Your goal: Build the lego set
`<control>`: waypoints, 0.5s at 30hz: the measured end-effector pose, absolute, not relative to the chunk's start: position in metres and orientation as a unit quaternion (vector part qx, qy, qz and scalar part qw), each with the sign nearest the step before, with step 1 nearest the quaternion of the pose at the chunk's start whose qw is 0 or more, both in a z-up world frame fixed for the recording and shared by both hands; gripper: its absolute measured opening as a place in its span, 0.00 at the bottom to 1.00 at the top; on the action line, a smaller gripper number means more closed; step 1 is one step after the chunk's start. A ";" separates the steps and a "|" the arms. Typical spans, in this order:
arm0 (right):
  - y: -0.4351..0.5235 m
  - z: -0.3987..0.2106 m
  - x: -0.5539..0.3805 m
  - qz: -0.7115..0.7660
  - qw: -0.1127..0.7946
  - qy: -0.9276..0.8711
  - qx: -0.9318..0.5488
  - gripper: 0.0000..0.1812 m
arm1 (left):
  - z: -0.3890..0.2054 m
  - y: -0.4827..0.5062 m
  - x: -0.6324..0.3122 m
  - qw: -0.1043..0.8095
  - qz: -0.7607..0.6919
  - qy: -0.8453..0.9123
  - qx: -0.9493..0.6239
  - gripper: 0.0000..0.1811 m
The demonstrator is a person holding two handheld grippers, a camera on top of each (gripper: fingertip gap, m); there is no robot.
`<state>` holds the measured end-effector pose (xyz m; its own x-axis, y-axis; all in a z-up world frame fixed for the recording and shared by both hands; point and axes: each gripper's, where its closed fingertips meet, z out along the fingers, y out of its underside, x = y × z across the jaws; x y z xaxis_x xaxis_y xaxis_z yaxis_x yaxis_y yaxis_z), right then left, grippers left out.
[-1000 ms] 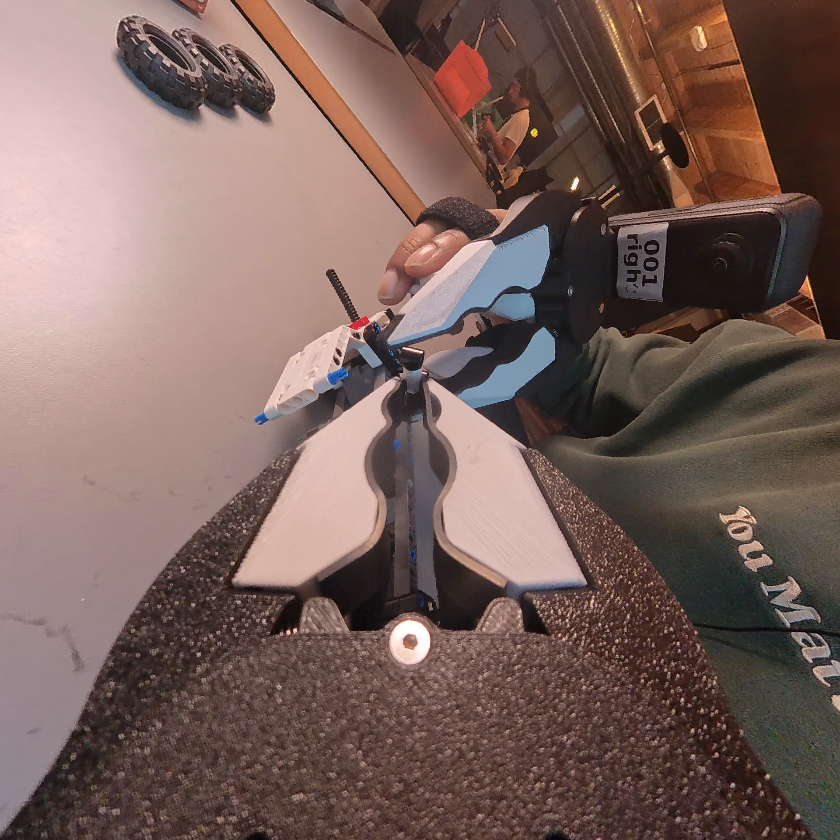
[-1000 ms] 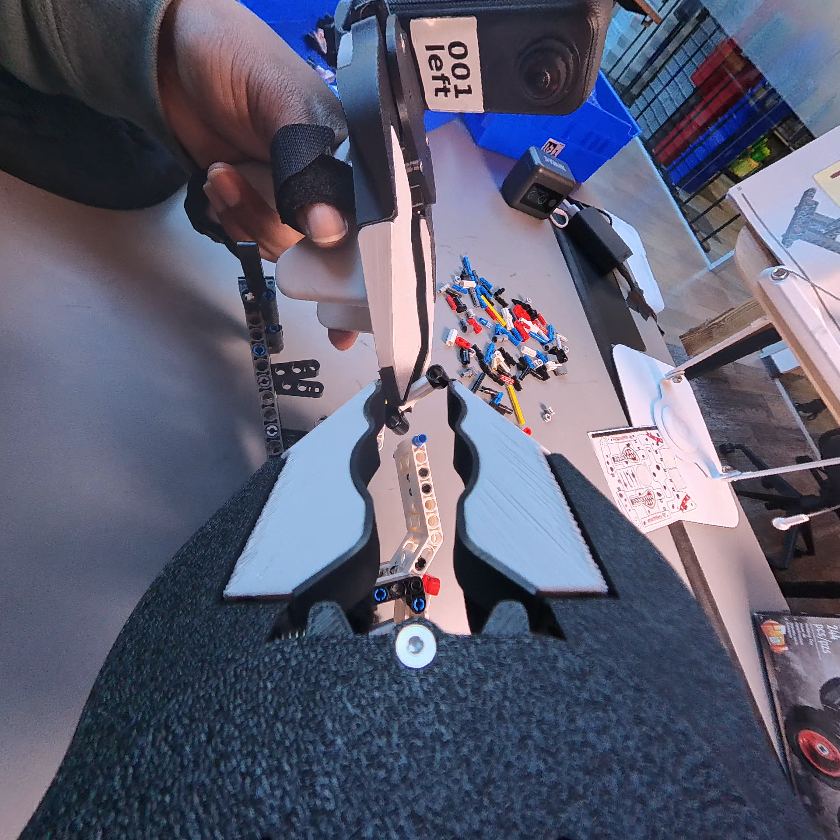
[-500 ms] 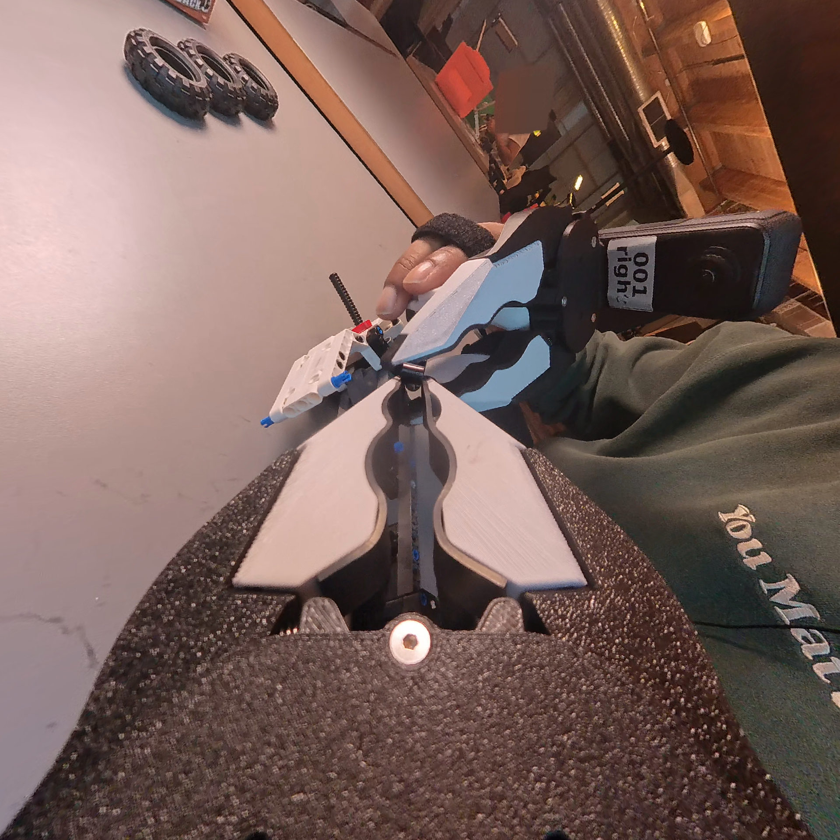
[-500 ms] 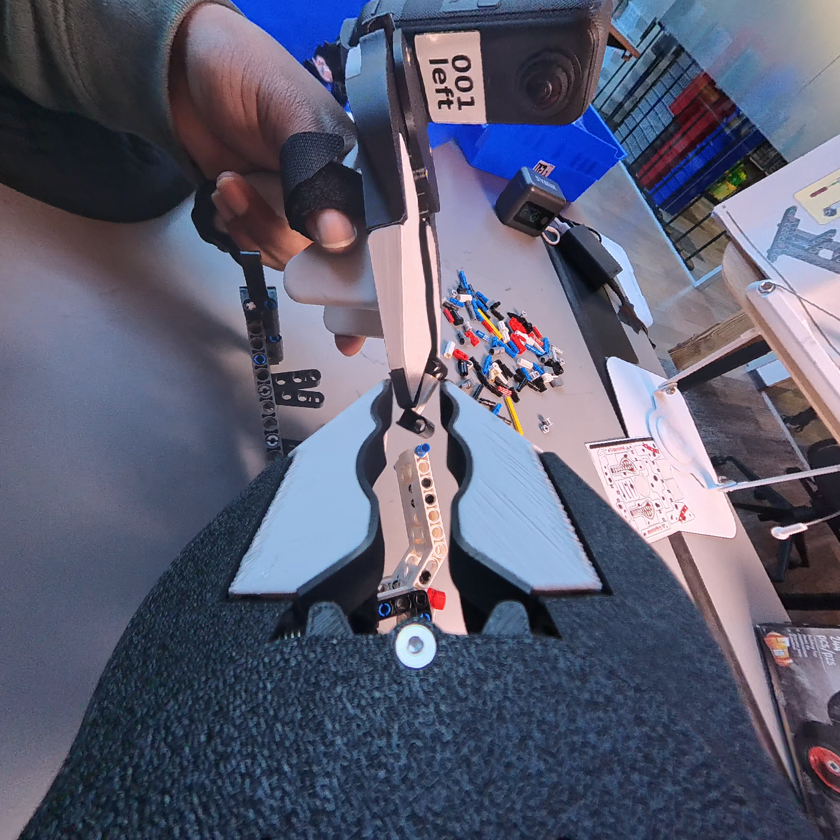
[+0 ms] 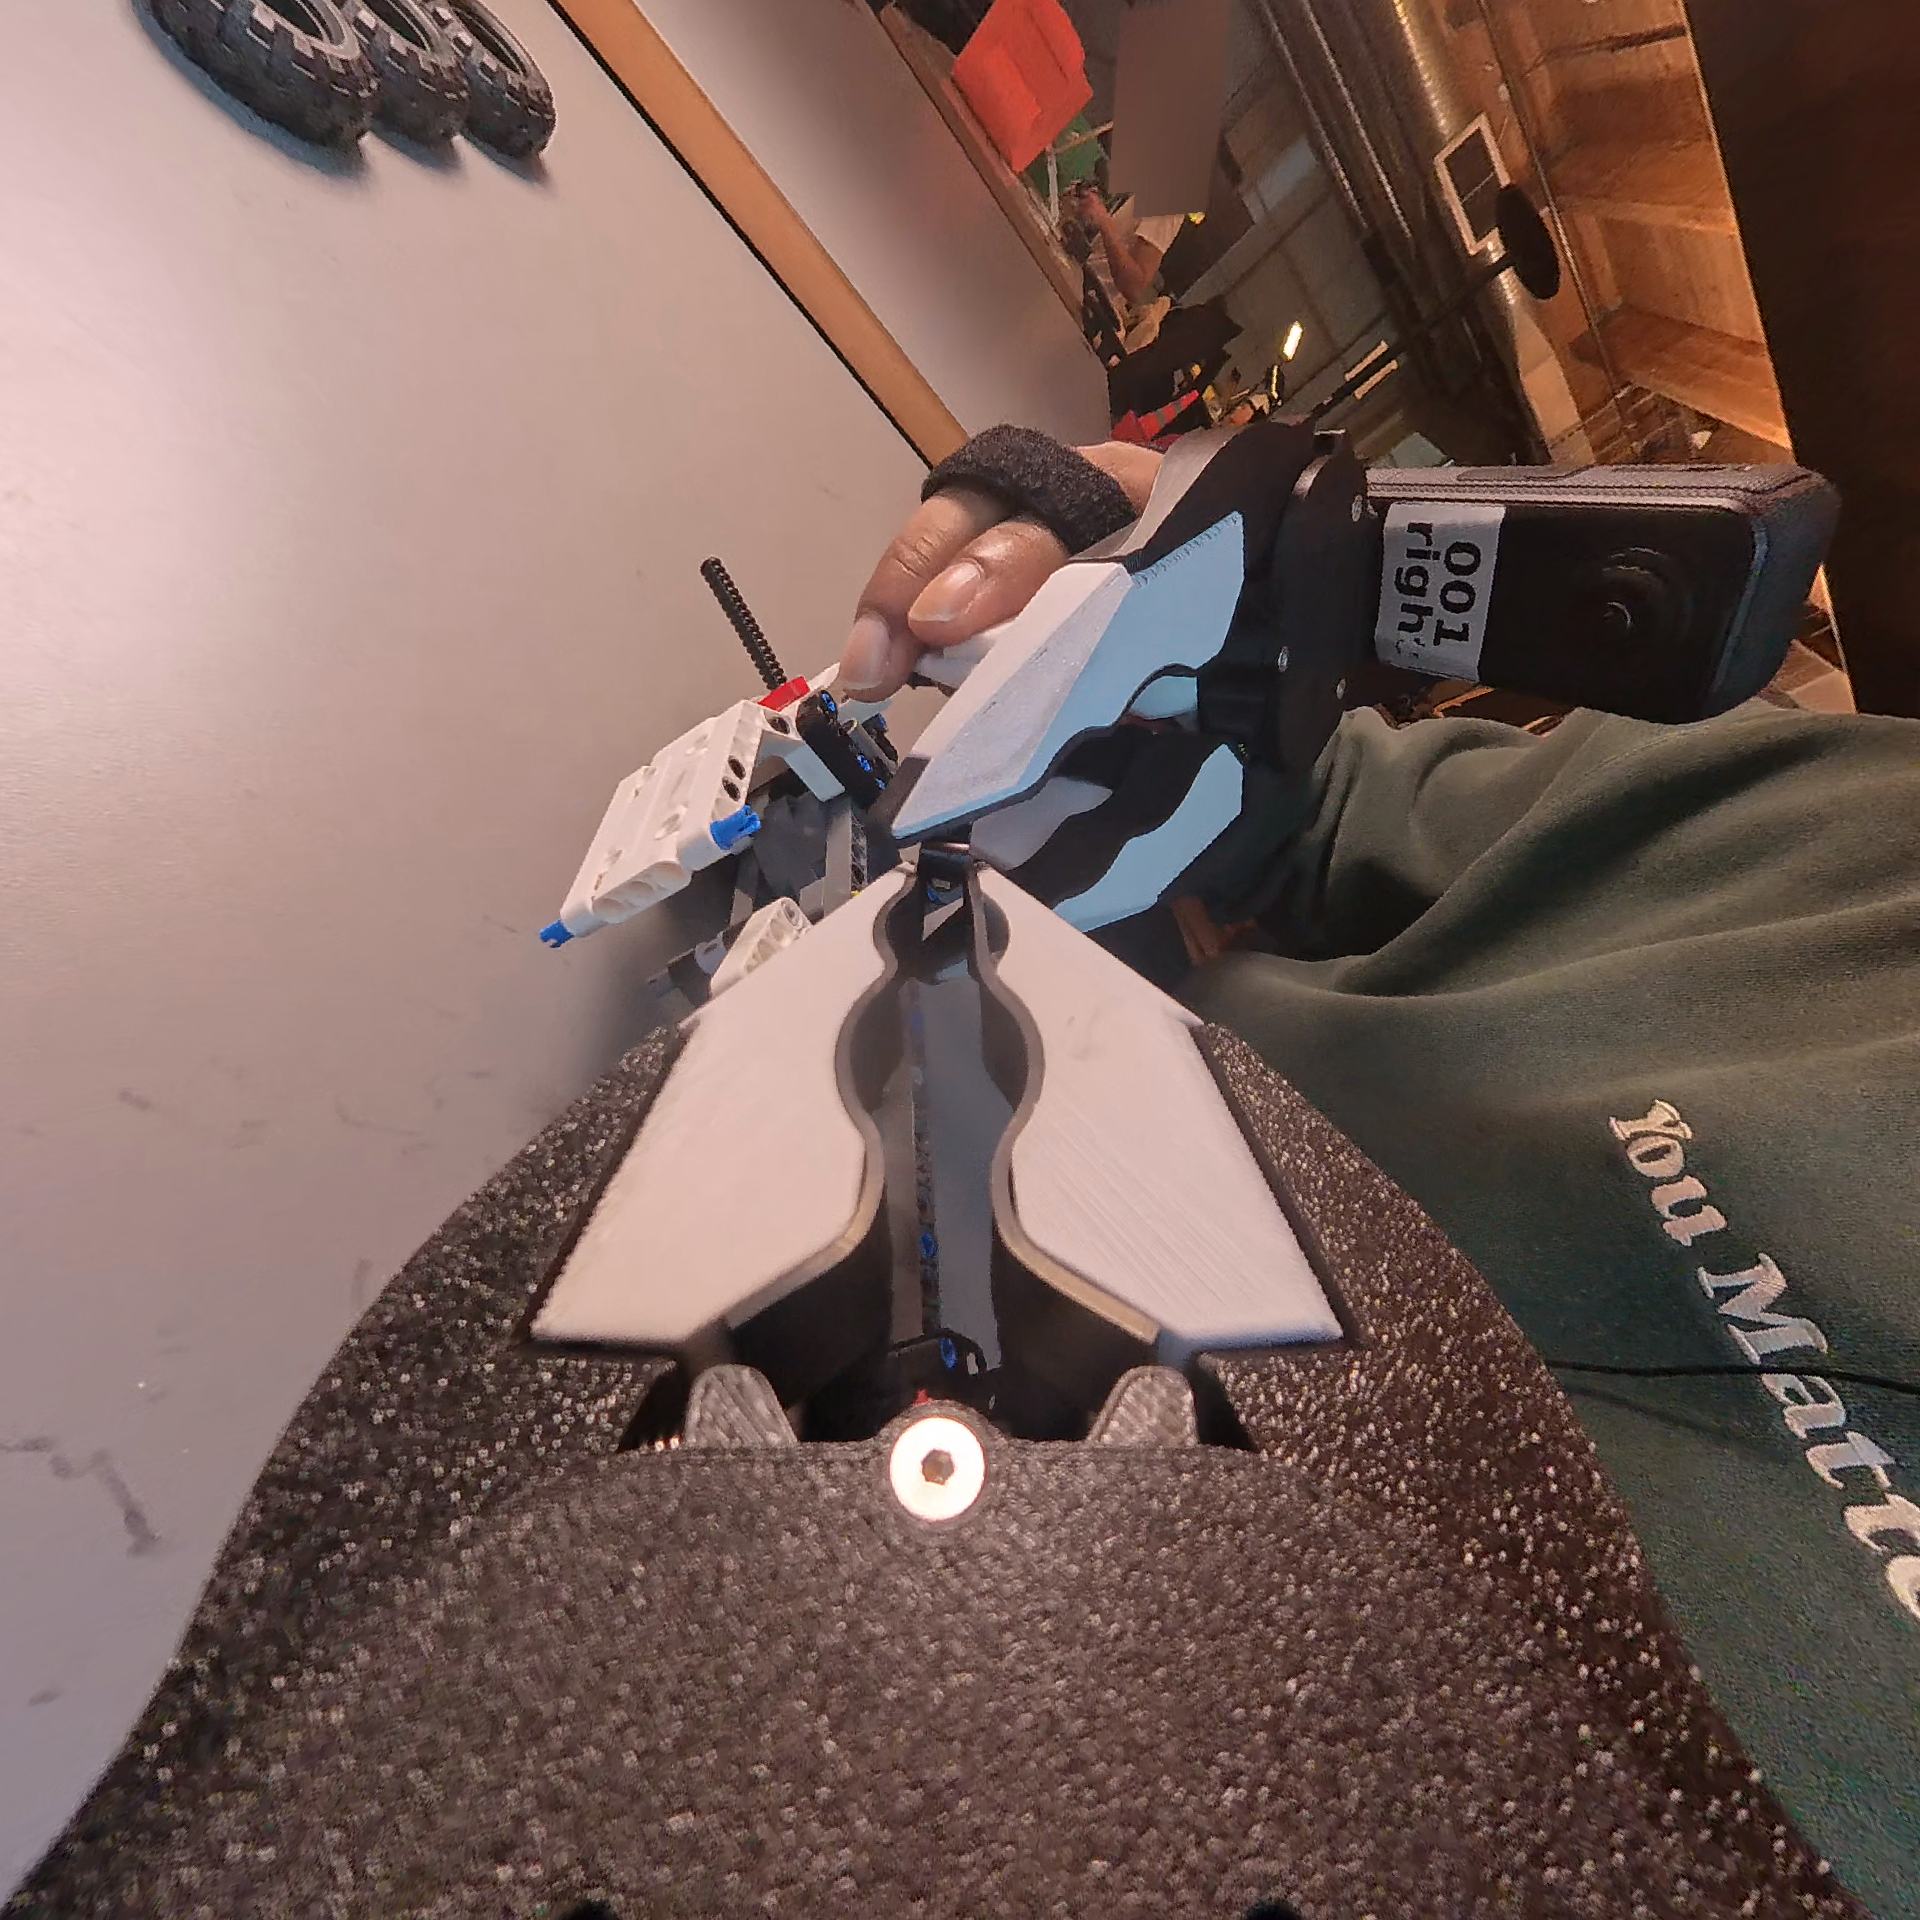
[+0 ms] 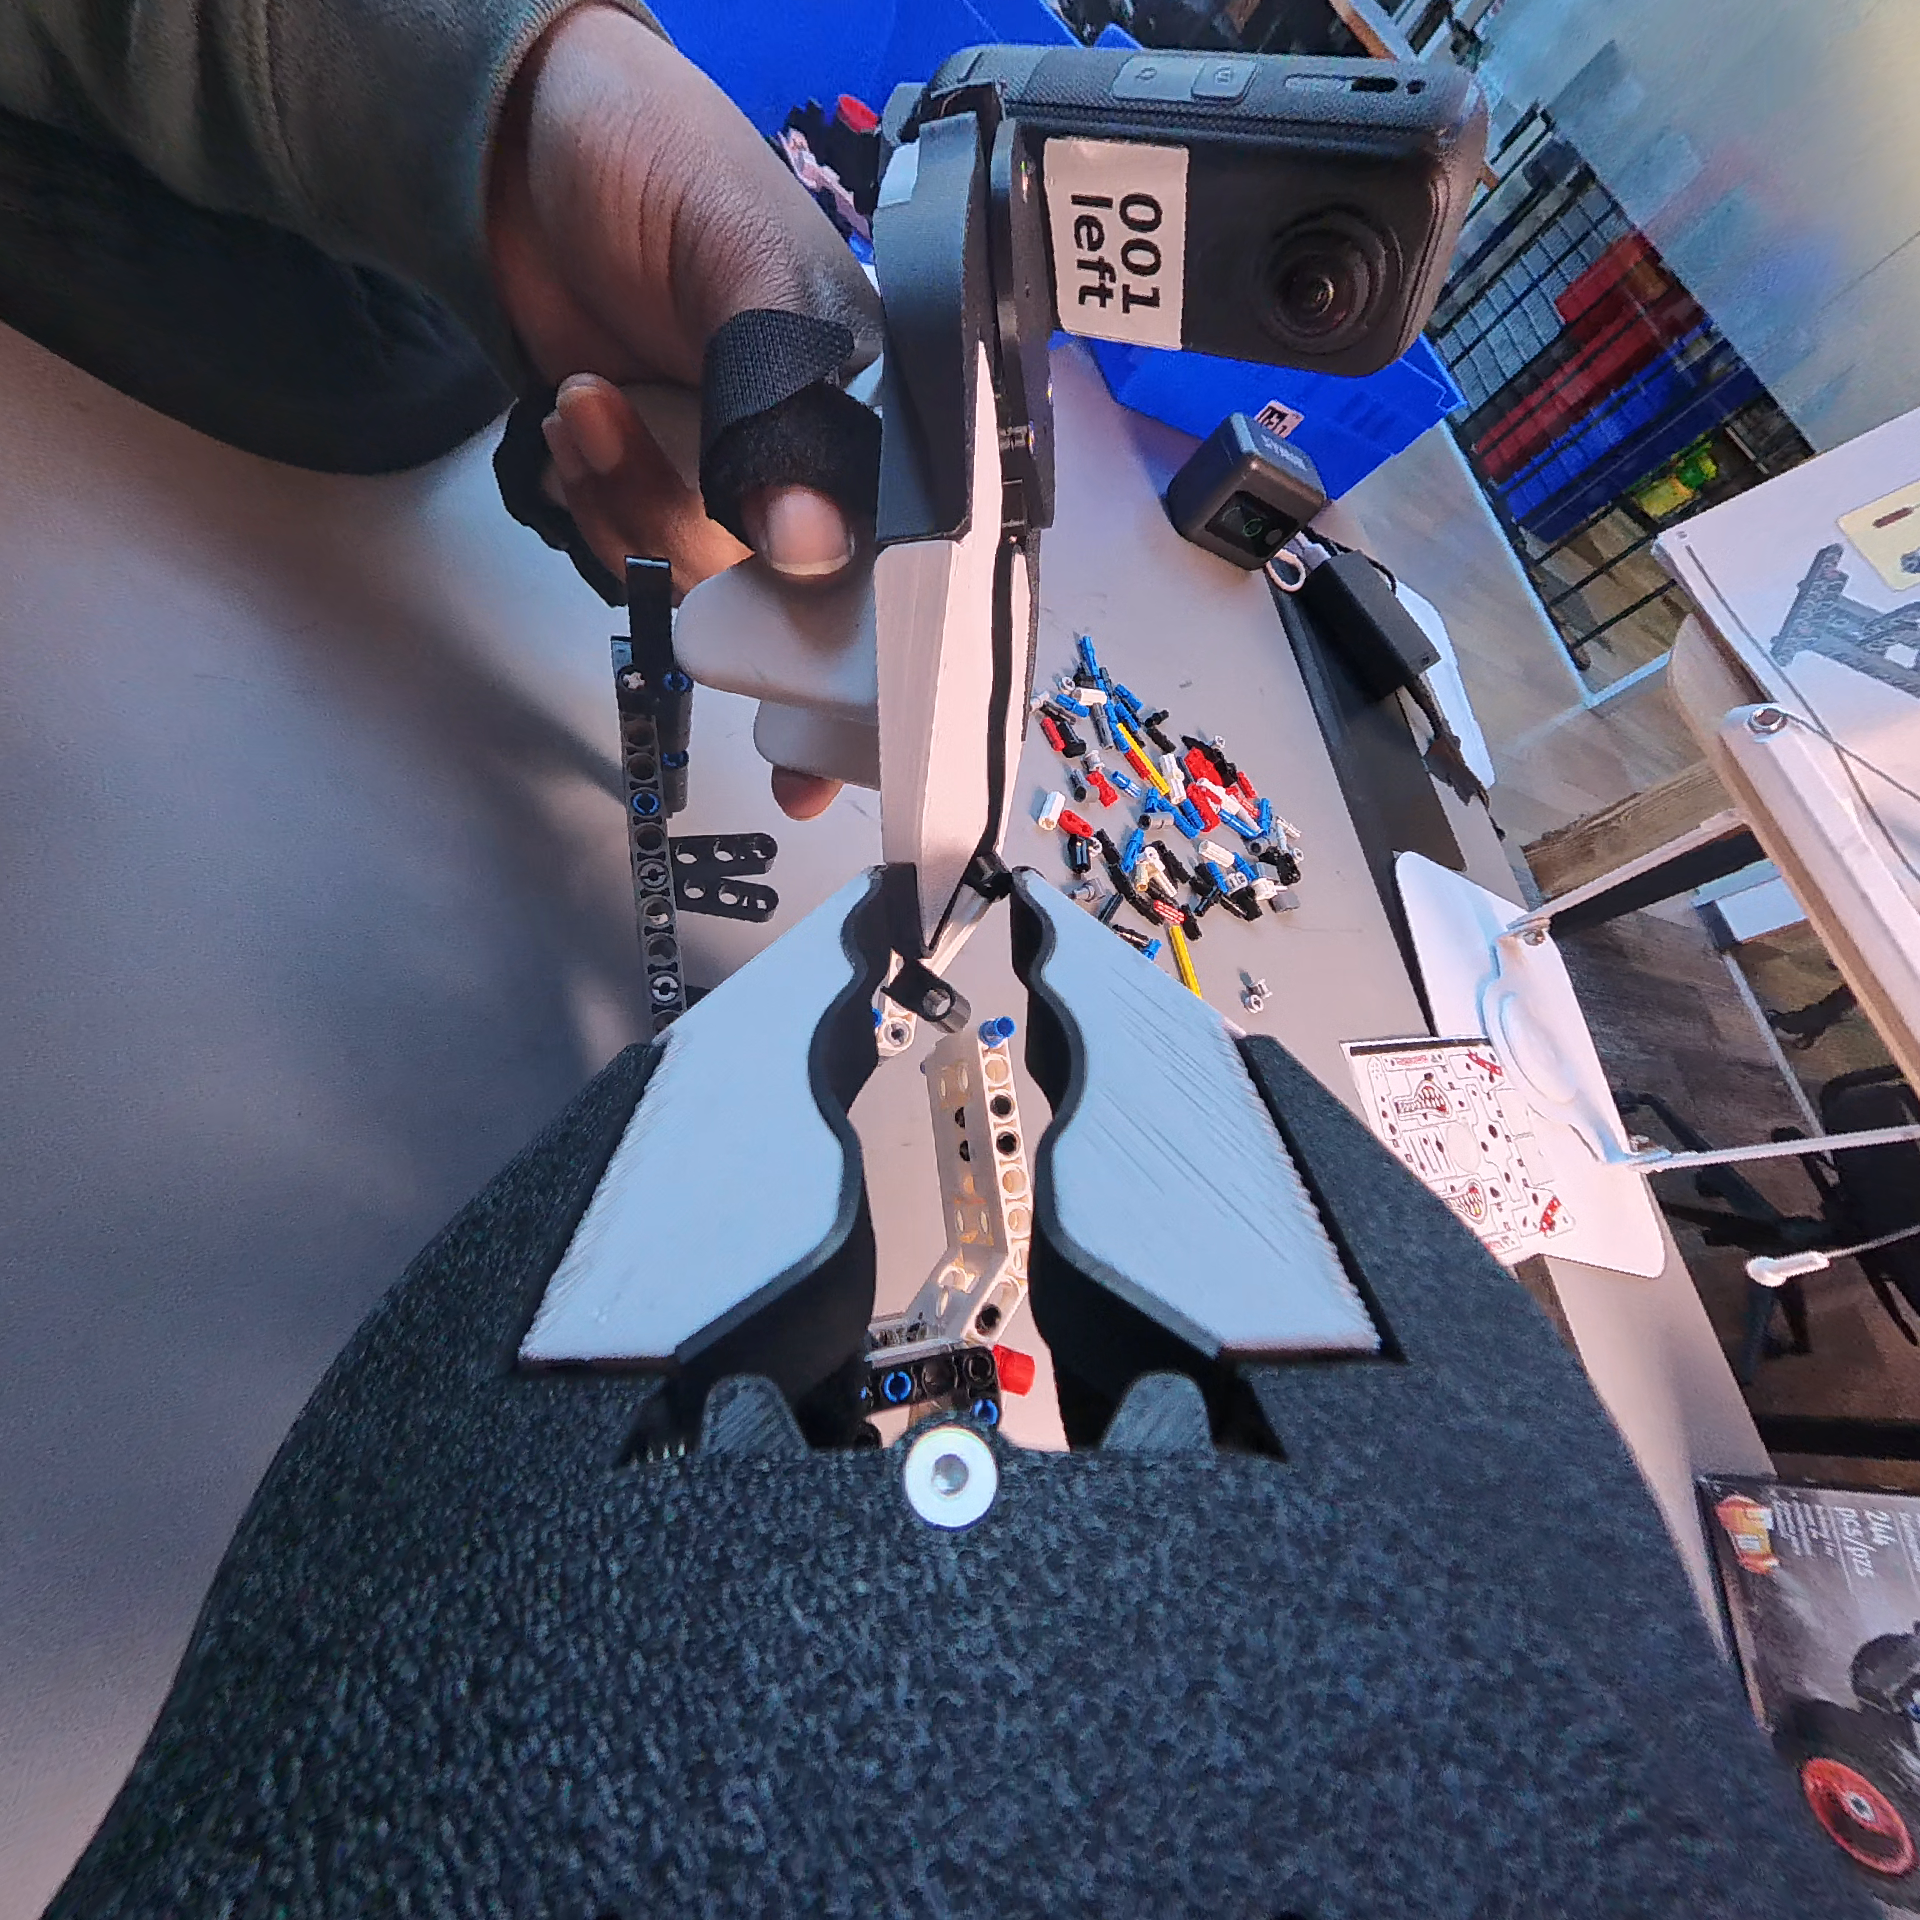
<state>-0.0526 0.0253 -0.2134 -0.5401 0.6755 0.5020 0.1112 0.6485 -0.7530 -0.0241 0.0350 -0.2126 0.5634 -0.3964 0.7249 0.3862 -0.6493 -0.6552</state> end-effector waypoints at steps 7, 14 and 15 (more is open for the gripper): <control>0.025 -0.214 -0.053 0.360 0.411 -0.796 -0.260 0.11 | -0.213 0.035 -0.024 0.418 -0.481 -0.004 -0.770 0.04; 0.022 -0.213 -0.052 0.374 0.410 -0.788 -0.267 0.10 | -0.210 0.034 -0.024 0.424 -0.478 0.005 -0.769 0.04; 0.022 -0.213 -0.052 0.376 0.408 -0.787 -0.269 0.10 | -0.211 0.034 -0.024 0.424 -0.476 0.005 -0.771 0.04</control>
<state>-0.0518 0.0224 -0.2135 -0.5221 0.7306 0.4400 0.1168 0.5723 -0.8117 -0.0241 0.0336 -0.2107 0.5472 -0.4108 0.7293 0.3963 -0.6403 -0.6580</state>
